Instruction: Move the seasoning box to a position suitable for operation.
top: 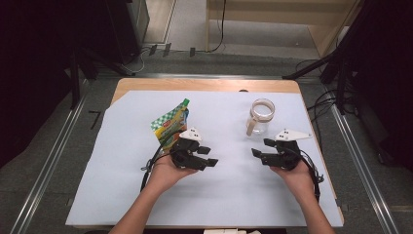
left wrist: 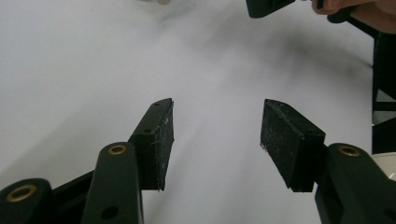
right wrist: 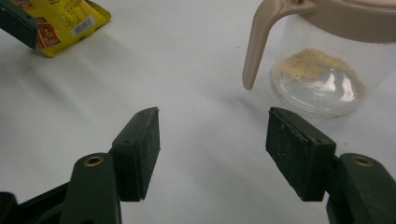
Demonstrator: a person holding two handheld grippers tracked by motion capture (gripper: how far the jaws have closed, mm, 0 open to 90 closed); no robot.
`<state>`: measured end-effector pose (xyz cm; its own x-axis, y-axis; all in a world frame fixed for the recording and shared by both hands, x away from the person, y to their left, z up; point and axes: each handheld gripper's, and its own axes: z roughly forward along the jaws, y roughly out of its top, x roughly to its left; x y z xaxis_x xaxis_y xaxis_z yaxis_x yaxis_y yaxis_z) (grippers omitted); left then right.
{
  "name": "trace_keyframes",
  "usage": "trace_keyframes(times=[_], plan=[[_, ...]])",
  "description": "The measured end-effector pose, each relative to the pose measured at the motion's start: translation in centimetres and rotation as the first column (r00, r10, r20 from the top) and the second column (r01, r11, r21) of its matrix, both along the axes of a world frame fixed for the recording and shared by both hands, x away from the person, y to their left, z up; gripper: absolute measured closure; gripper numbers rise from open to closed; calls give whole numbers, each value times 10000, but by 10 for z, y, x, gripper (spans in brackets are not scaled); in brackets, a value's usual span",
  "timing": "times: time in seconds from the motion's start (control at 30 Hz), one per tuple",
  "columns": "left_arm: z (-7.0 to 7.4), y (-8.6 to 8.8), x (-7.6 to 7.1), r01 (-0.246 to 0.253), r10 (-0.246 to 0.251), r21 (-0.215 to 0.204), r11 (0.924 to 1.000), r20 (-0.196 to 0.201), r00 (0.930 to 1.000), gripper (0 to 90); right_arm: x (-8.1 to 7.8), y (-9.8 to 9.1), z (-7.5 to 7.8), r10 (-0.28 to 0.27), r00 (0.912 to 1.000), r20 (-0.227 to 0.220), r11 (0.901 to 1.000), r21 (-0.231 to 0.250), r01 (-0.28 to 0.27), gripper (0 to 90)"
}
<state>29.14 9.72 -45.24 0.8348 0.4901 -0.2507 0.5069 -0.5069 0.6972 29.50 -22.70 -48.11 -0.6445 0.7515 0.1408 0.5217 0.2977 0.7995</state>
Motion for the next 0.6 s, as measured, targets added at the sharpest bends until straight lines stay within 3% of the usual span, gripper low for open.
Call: trace_keyframes(times=[0.27,0.37,0.5,0.6], plan=[[-1,0,0,63,-63,-27,10000,102,9999,447,1,3,-3,112,9999,125,9999,-36,-112,368],[-2,0,0,71,-72,-179,9998,-105,9999,442,0,2,-2,175,9998,134,9998,-107,-174,371],[-1,0,-2,336,-338,168,9993,92,9994,459,1,0,-1,45,9996,264,10000,44,-46,378],[-2,1,-1,308,-307,137,9994,-46,9995,456,2,-1,0,29,9994,346,10000,35,-30,382]])
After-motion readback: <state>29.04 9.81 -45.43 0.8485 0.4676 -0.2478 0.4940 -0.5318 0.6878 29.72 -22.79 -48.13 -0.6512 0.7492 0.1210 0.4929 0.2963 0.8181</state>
